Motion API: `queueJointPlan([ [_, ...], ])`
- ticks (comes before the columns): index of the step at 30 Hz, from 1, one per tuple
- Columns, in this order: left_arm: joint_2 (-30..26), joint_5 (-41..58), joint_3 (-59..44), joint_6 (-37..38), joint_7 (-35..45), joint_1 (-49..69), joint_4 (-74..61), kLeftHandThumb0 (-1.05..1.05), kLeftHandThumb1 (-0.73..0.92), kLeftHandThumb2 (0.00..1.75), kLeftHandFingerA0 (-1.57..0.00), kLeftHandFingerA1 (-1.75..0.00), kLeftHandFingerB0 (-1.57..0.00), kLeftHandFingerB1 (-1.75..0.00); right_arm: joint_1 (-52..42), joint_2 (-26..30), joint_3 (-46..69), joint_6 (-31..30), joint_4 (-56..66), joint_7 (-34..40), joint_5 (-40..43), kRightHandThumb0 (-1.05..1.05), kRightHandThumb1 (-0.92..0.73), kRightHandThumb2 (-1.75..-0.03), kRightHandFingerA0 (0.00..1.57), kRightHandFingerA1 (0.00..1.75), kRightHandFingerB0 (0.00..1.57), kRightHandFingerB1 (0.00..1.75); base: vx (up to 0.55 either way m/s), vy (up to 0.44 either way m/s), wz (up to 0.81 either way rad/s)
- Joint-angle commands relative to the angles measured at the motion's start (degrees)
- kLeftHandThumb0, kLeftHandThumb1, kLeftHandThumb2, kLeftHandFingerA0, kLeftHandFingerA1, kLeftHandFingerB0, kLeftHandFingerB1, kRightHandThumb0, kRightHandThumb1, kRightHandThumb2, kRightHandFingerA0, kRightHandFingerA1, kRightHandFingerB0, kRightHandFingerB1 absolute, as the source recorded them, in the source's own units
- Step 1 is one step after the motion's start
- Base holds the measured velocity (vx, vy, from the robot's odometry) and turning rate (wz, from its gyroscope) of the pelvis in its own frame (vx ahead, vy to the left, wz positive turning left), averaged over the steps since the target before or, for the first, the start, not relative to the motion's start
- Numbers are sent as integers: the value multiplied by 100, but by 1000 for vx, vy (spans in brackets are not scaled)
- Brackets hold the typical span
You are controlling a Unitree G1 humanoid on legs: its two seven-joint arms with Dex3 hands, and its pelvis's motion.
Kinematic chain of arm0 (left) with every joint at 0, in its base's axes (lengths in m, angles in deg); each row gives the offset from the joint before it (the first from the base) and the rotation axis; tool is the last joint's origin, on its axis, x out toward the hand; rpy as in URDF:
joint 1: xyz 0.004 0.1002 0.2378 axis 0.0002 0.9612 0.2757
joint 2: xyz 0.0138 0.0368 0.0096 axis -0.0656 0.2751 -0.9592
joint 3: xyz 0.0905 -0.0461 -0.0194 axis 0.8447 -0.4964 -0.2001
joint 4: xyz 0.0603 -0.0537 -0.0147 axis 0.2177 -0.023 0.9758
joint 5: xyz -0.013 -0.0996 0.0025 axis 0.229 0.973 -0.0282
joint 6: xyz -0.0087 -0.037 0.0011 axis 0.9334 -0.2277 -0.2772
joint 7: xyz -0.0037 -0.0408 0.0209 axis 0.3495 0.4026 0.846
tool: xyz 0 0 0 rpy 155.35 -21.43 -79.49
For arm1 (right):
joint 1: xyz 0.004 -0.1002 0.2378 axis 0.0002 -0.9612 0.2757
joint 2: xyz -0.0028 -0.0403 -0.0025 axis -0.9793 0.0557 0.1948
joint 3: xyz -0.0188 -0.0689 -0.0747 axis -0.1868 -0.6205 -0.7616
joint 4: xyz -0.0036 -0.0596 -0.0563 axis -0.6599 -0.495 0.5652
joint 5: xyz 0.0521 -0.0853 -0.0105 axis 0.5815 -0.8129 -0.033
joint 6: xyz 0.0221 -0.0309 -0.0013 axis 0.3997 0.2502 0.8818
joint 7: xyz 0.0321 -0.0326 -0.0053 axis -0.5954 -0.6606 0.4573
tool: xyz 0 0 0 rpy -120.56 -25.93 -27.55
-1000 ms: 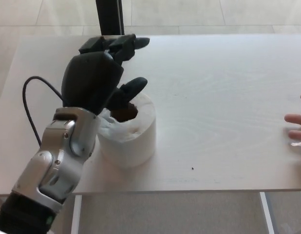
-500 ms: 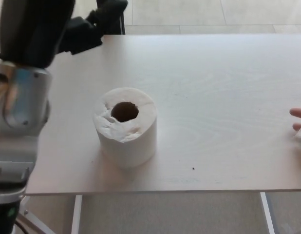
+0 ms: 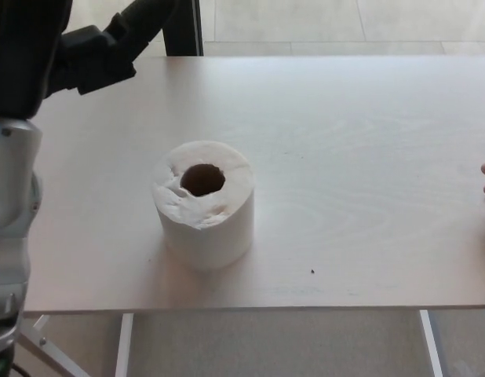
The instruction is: A toilet paper roll is kept in the middle of the desk infront of the robot. The robot places its left hand on the top of the toilet paper roll to hold it still and uses its right hand to tear off a piece of toilet paper from it and hands the paper to a person
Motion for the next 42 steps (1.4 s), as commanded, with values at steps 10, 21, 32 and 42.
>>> queueJointPlan([
  [10, 61, 142, -100, -32, 5, 420, -64, -40, 66, 64, -9, -57, -27, -44, -818, 148, 1262, -668, 1730, -1183, 430, -96, -57, -90, 0, 26, 0, 16, 0, 0, 0],
  [21, 42, 89, -176, -26, -43, 715, -84, -41, 67, 64, -11, -57, -31, -44, -1679, 1198, 3438, -640, 3496, -2337, 1359, -89, -50, -85, 0, 28, 0, 0, 0, 0, 0],
  [32, 65, 80, -225, 58, -122, 918, -67, -32, 44, 96, -11, -56, -26, -58, -2902, 1740, 5747, -1145, 4736, -4174, 2439, -87, -50, -81, 0, 23, 0, 1, 0, 0, 0],
  [42, 261, 695, -1222, 487, -352, 2231, -377, -40, 63, 64, -16, -59, -25, -48, -4480, -1627, 10051, -1150, 6052, -3208, 4260, -32, -60, -57, 39, 52, 37, 37, 0, 0, 0],
])
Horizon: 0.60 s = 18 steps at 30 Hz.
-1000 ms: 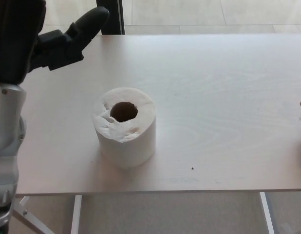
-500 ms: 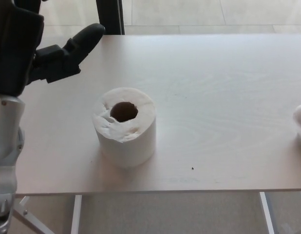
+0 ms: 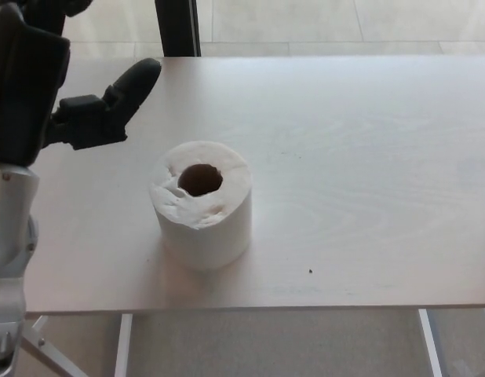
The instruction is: A toilet paper roll is kept in the middle of the desk infront of the robot. The robot places its left hand on the top of the toilet paper roll to hold it still and uses its right hand to tear off a piece of toilet paper from it and hands the paper to a person
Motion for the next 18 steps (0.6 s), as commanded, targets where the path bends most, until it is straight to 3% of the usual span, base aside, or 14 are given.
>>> queueJointPlan([
  [1, 301, 887, -1308, 459, -284, 1553, -333, -38, 65, 64, -8, -55, -21, -45, -1735, -2604, 4200, 62, 977, -80, 2438, -32, -60, -58, 52, 57, 40, 41, 0, 0, 0],
  [2, 563, 1343, -1875, 361, -191, 2219, -432, -38, 69, 61, -2, -50, -18, -37, -1832, -2889, 4856, 812, -59, 457, 2872, -25, -58, -57, 67, 66, 48, 45, 0, 0, 0],
  [4, 750, 1617, -2323, 302, -208, 2572, -382, -41, 72, 61, 0, -40, -13, -37, -1729, -2860, 5257, 1026, -878, 966, 2971, -23, -58, -57, 75, 81, 49, 45, 0, 0, 0],
  [5, 908, 1919, -2802, 97, -216, 2747, -338, -39, 69, 61, -1, -56, -16, -40, -1718, -2790, 5493, 1526, -1654, 1185, 3229, -25, -60, -57, 77, 100, 51, 47, 0, 0, 0],
  [6, 1035, 2141, -3221, -43, -283, 2854, -279, -39, 69, 61, -1, -56, -16, -40, -1710, -2792, 5672, 1828, -2093, 1397, 3376, -25, -60, -57, 77, 100, 51, 47, 0, 0, 0],
  [9, 896, 2045, -4055, 533, -831, 3044, 711, -43, 68, 61, 0, -70, -15, -54, -1817, -2905, 5616, 2434, -2862, 2293, 3131, -32, -54, -57, 79, 106, 62, 55, 0, 0, 0],
  [10, 829, 2107, -4455, 577, -1004, 3133, 1173, -50, 57, 87, -2, -67, -9, -57, -1776, -2828, 5597, 2529, -3427, 2372, 3237, -29, -55, -57, 84, 107, 67, 54, 0, 0, 0],
  [11, 747, 2129, -4798, 624, -1197, 3212, 1697, -46, 72, 64, 0, -69, -8, -56, -1726, -2769, 5596, 2648, -3926, 2382, 3370, -26, -55, -56, 80, 109, 66, 56, 0, 0, 0],
  [12, 729, 2128, -4871, 643, -1247, 3229, 1843, -46, 72, 64, 0, -69, -8, -56, -1709, -2747, 5603, 2694, -4053, 2369, 3407, -26, -55, -56, 80, 109, 66, 56, 0, 0, 0],
  [13, 679, 2117, -4987, 629, -1282, 3315, 2108, -45, 76, 64, 0, -58, -2, -55, -1696, -2758, 5580, 2664, -4111, 2399, 3387, -31, -46, -85, 78, 100, 60, 67, 0, 0, 0],
  [14, 663, 2331, -5371, 697, -1439, 3411, 2635, -44, 69, 75, 0, -43, -1, -49, -1784, -3150, 5507, 2234, -3382, 2390, 3243, -34, -58, -57, 59, 118, 60, 63, 0, 0, 0],
  [16, 692, 2528, -5651, 775, -1566, 3402, 2936, -41, 63, 78, 0, -47, 0, -55, -1839, -3456, 5488, 1970, -2779, 2348, 3174, -34, -60, -58, 58, 123, 55, 66, 0, 0, 0],
  [17, 594, 2903, -6188, 895, -1952, 3234, 3770, -34, 59, 86, 0, -39, 0, -39, -1982, -3834, 5417, 1765, -2133, 2185, 3151, -38, -64, -59, 52, 123, 50, 69, 0, 0, 0],
  [18, 503, 3121, -6483, 857, -2125, 3104, 4189, -33, 59, 84, 0, -35, 0, -41, -2010, -3799, 5367, 1801, -2317, 2142, 3138, -36, -62, -58, 52, 114, 53, 64, 0, 0, 0],
])
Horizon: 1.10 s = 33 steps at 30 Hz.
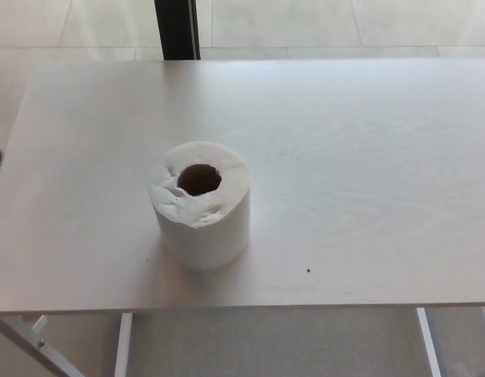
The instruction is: A toilet paper roll is kept in the middle of the desk infront of the robot. The robot places its left hand on the top of the toilet paper roll to hold it still and uses its right hand to tear off a piece of toilet paper from it and hands the paper to a person
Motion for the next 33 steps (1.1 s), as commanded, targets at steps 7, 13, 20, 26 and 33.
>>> queueJointPlan([
  [7, -376, 2991, -4873, 214, -2200, 817, 5807, -45, 78, 58, -12, -137, 0, -55, -14, -1125, 2274, 743, -3498, 1888, 2061, -35, -67, -60, 60, 98, 59, 55, 0, 0, 0],
  [13, 436, 2483, -4298, -1028, -1597, 1099, 4942, -54, 78, 70, 0, -11, 0, -2, -165, -1152, 1929, -631, -2820, 1139, 1896, -40, -71, -59, 62, 90, 53, 51, 0, 0, 0],
  [20, 203, 2278, -3803, -856, -1372, 579, 6087, -29, 60, 65, -1, -94, -58, -103, 113, -491, 1061, -980, -3522, 886, 1325, -39, -52, -94, 63, 77, 46, 61, 0, 0, 0],
  [26, -523, 1491, -2486, -1149, 30, 814, 6129, -39, 47, 96, -25, -69, -55, -74, 746, 352, 849, -990, -4897, 1095, 1332, -38, -70, -60, 60, 99, 55, 50, 0, 0, 0],
  [33, -830, 970, -1735, -1259, -558, 394, 6801, -46, 46, 94, -50, -80, -50, -72, 1098, 553, 770, -614, -5756, 1373, 1529, -36, -73, -61, 57, 85, 54, 54, 0, 0, 0],
])
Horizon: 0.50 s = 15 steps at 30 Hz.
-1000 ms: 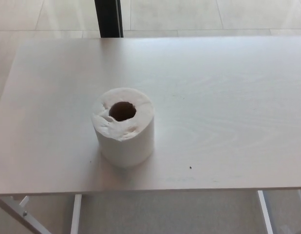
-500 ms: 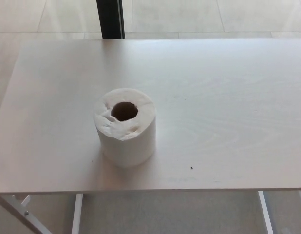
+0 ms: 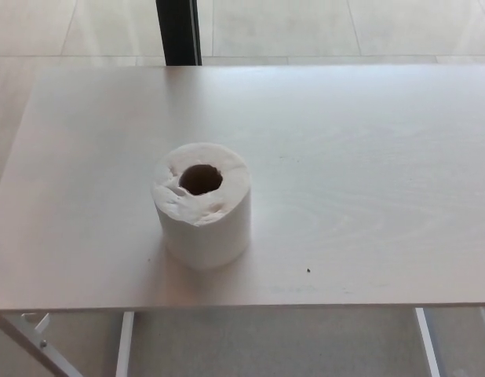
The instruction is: A toilet paper roll is kept in the middle of the desk infront of the robot. The robot places its left hand on the top of the toilet paper roll to hold it still and uses its right hand to tear off a piece of toilet paper from it and hands the paper to a person
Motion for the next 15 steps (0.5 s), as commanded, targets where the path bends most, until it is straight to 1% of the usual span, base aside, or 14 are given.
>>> queueJointPlan([
  [1, -512, -68, 687, -730, -213, -311, 860, -46, 46, 94, -50, -80, -50, -72, 475, 503, -166, -103, -1259, 771, 622, -36, -73, -61, 57, 85, 54, 54, 0, 0, 0],
  [2, -515, -156, 893, -665, -114, -261, 941, -45, 65, 59, -45, -82, -62, -66, 477, 466, -211, -26, -1305, 795, 630, -35, -70, -60, 57, 79, 56, 52, 0, 0, 0],
  [3, -502, -196, 1137, -646, 139, -192, 947, -44, 64, 59, -38, -80, -67, -69, 431, 416, -344, 155, -1321, 652, 600, -39, -66, -62, 56, 71, 52, 51, 0, 0, 0],
  [4, -634, -368, 1642, -430, 573, -59, 1035, -45, 67, 59, -41, -76, -67, -61, 413, 417, -432, 246, -1405, 503, 659, -38, -64, -60, 60, 70, 56, 52, 0, 0, 0],
  [5, -799, -671, 2197, -59, 878, 154, 1021, -50, 67, 59, -52, -71, -67, -56, 414, 450, -518, 229, -1512, 327, 704, -36, -66, -59, 61, 66, 54, 48, 0, 0, 0],
  [6, -878, -746, 2430, 35, 977, 269, 951, -50, 64, 58, -55, -68, -69, -52, 394, 480, -594, 229, -1568, 150, 722, -38, -65, -59, 55, 61, 51, 46, 0, 0, 0],
  [7, -925, -712, 2544, -9, 1026, 338, 870, -50, 64, 58, -55, -68, -69, -52, 362, 507, -664, 248, -1605, -24, 739, -38, -65, -59, 55, 61, 51, 46, 0, 0, 0],
  [9, -1035, -592, 2671, 137, 974, 389, 1088, -51, 69, 61, -57, -64, -65, -51, 175, 546, -838, 241, -1511, -374, 750, -42, -64, -58, 47, 53, 49, 42, 0, 0, 0],
  [10, -1079, -555, 2723, 217, 871, 322, 1342, -52, 68, 59, -52, -66, -63, -51, 105, 539, -825, 298, -1497, -425, 818, -42, -63, -59, 45, 53, 56, 46, 0, 0, 0],
  [11, -1096, -397, 2723, 224, 810, 357, 1408, -53, 66, 59, -50, -71, -61, -54, 18, 523, -852, 424, -1430, -462, 886, -43, -65, -59, 48, 57, 58, 49, 0, 0, 0],
  [12, -1107, -315, 2709, 237, 830, 347, 1484, -52, 66, 59, -49, -73, -58, -57, -6, 529, -865, 487, -1440, -549, 928, -40, -69, -60, 46, 61, 58, 54, 0, 0, 0],
  [13, -1134, -189, 2717, 266, 850, 330, 1599, -52, 66, 59, -49, -73, -58, -57, -46, 541, -905, 573, -1457, -659, 1008, -40, -69, -60, 46, 61, 58, 54, 0, 0, 0],
  [14, -1164, -116, 2778, 280, 843, 344, 1608, -55, 65, 60, -69, -84, -73, -67, -99, 548, -1012, 701, -1454, -735, 1043, -42, -70, -60, 45, 60, 59, 54, 0, 0, 0],
  [15, -1177, -91, 2814, 275, 836, 368, 1566, -55, 65, 60, -69, -84, -73, -67, -146, 546, -1109, 831, -1436, -801, 1035, -42, -70, -60, 45, 60, 59, 54, 0, 0, 0],
])
